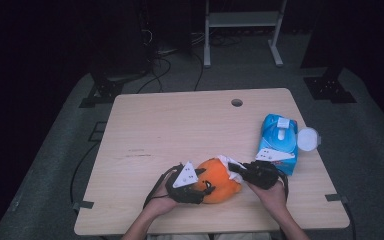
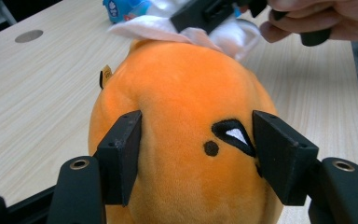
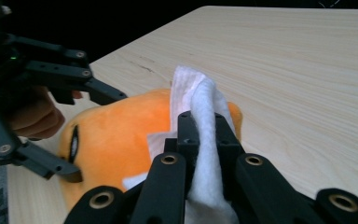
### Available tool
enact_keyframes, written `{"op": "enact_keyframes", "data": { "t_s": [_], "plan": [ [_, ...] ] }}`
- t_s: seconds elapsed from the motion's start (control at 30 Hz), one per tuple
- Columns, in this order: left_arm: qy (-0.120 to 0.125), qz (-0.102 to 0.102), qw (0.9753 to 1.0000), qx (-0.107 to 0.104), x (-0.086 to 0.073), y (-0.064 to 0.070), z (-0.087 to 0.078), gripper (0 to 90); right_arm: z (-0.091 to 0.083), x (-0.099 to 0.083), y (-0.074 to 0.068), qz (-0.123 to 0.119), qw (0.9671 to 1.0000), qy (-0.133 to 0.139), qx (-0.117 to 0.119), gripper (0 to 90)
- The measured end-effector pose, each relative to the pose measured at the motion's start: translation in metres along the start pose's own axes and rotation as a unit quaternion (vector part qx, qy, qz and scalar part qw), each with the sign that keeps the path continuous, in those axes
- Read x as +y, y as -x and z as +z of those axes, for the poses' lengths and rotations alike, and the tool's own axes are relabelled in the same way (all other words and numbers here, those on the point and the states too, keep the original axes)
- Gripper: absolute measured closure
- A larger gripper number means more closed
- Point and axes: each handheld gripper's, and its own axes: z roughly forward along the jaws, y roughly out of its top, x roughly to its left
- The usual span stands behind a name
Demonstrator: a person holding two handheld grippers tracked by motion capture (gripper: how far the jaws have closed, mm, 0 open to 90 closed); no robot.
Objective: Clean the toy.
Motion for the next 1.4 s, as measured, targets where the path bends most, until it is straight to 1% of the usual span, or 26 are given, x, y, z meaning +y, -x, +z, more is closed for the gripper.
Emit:
{"op": "enact_keyframes", "data": {
  "t_s": [0.07, 0.13, 0.17, 0.2, 0.27, 0.37, 0.4, 0.47, 0.53, 0.57, 0.63, 0.7, 0.77, 0.83, 0.93, 0.97, 1.03, 1.07, 1.13, 1.17, 1.2, 1.23, 1.27, 1.3, 1.37, 1.4],
  "plan": [
    [0.003, 0.002, 1.0000, -0.002, 0.000, 0.001, 0.001, 36.1, 0.000, -0.007, 0.008, 0.012, 0.9998, -0.008, -0.014, 84.4],
    [0.004, 0.001, 1.0000, -0.004, 0.000, 0.001, 0.001, 36.1, 0.000, -0.009, 0.010, 0.012, 0.9997, -0.012, -0.020, 84.4],
    [0.004, 0.002, 1.0000, -0.005, 0.000, 0.001, 0.001, 36.2, 0.000, -0.012, 0.015, 0.022, 0.9994, -0.014, -0.024, 84.4],
    [0.004, 0.005, 1.0000, -0.006, 0.000, 0.002, 0.000, 36.1, -0.001, -0.013, 0.016, 0.037, 0.9991, -0.011, -0.016, 84.5],
    [0.001, 0.009, 0.9999, -0.008, 0.000, 0.002, 0.000, 36.1, -0.002, -0.012, 0.014, 0.035, 0.9993, -0.010, -0.014, 84.5],
    [0.002, 0.009, 0.9999, -0.011, -0.001, 0.002, 0.000, 36.1, -0.002, -0.003, 0.001, 0.018, 0.9998, 0.003, 0.010, 84.4],
    [0.003, 0.009, 0.9999, -0.011, -0.001, 0.002, 0.000, 36.1, -0.002, -0.002, -0.001, 0.009, 0.9999, 0.001, 0.008, 84.3],
    [0.004, 0.009, 0.9999, -0.010, -0.001, 0.002, 0.000, 36.2, -0.001, -0.006, 0.004, 0.009, 0.9999, -0.006, -0.005, 84.1],
    [0.004, 0.011, 0.9999, -0.010, 0.000, 0.003, 0.001, 36.2, 0.000, -0.007, 0.006, 0.009, 0.9999, -0.010, -0.008, 84.1],
    [0.003, 0.012, 0.9999, -0.009, 0.000, 0.004, 0.001, 36.2, -0.001, -0.010, 0.010, 0.016, 0.9997, -0.013, -0.014, 84.1],
    [0.003, 0.015, 0.9998, -0.012, 0.001, 0.004, 0.001, 36.1, -0.002, -0.009, 0.011, 0.028, 0.9995, -0.009, -0.010, 84.3],
    [0.005, 0.012, 0.9998, -0.015, 0.000, 0.003, 0.001, 35.9, -0.003, -0.004, 0.003, 0.019, 0.9998, -0.003, 0.002, 84.4],
    [0.005, 0.012, 0.9998, -0.015, -0.001, 0.003, 0.001, 36.0, -0.003, 0.001, -0.007, 0.007, 0.9996, 0.005, 0.027, 84.3],
    [0.004, 0.014, 0.9998, -0.014, 0.000, 0.004, 0.001, 36.0, -0.001, 0.003, -0.011, -0.009, 0.9997, 0.000, 0.022, 84.3],
    [0.004, 0.017, 0.9998, -0.013, 0.001, 0.005, 0.001, 36.0, -0.001, -0.001, -0.002, 0.001, 1.0000, -0.006, 0.002, 84.2],
    [0.005, 0.018, 0.9997, -0.013, 0.001, 0.005, 0.002, 36.0, -0.002, -0.004, 0.005, 0.013, 0.9998, -0.008, -0.007, 84.2],
    [0.003, 0.019, 0.9997, -0.014, 0.002, 0.005, 0.002, 35.9, -0.003, -0.005, 0.006, 0.026, 0.9996, -0.006, -0.003, 84.4],
    [0.002, 0.020, 0.9997, -0.014, 0.002, 0.006, 0.002, 35.8, -0.003, -0.005, 0.003, 0.022, 0.9997, -0.005, 0.000, 84.4],
    [0.003, 0.022, 0.9997, -0.014, 0.002, 0.006, 0.002, 35.7, -0.001, 0.000, -0.008, 0.012, 0.9997, 0.000, 0.021, 84.4],
    [0.002, 0.022, 0.9997, -0.014, 0.002, 0.006, 0.002, 35.6, 0.001, 0.004, -0.016, -0.006, 0.9996, -0.001, 0.028, 84.4],
    [0.003, 0.021, 0.9997, -0.014, 0.002, 0.006, 0.002, 35.1, 0.002, 0.006, -0.019, -0.017, 0.9996, -0.005, 0.023, 84.4],
    [0.005, 0.018, 0.9997, -0.014, 0.004, 0.005, 0.001, 33.4, 0.003, 0.005, -0.018, -0.020, 0.9996, -0.009, 0.020, 84.5],
    [0.008, 0.013, 0.9998, -0.011, 0.006, 0.003, -0.002, 28.0, 0.003, 0.003, -0.015, -0.016, 0.9996, -0.014, 0.016, 84.6],
    [0.020, 0.000, 0.9998, -0.009, 0.009, 0.001, -0.006, 25.0, 0.004, 0.001, -0.013, -0.015, 0.9997, -0.018, 0.012, 84.7],
    [0.040, -0.038, 0.9984, 0.006, 0.014, -0.006, -0.015, 18.5, 0.003, -0.004, -0.005, -0.005, 0.9998, -0.021, 0.000, 84.7],
    [0.036, -0.047, 0.9982, 0.012, 0.014, -0.009, -0.016, 17.8, 0.001, -0.006, -0.001, 0.006, 0.9998, -0.020, -0.001, 84.7]
  ]
}}
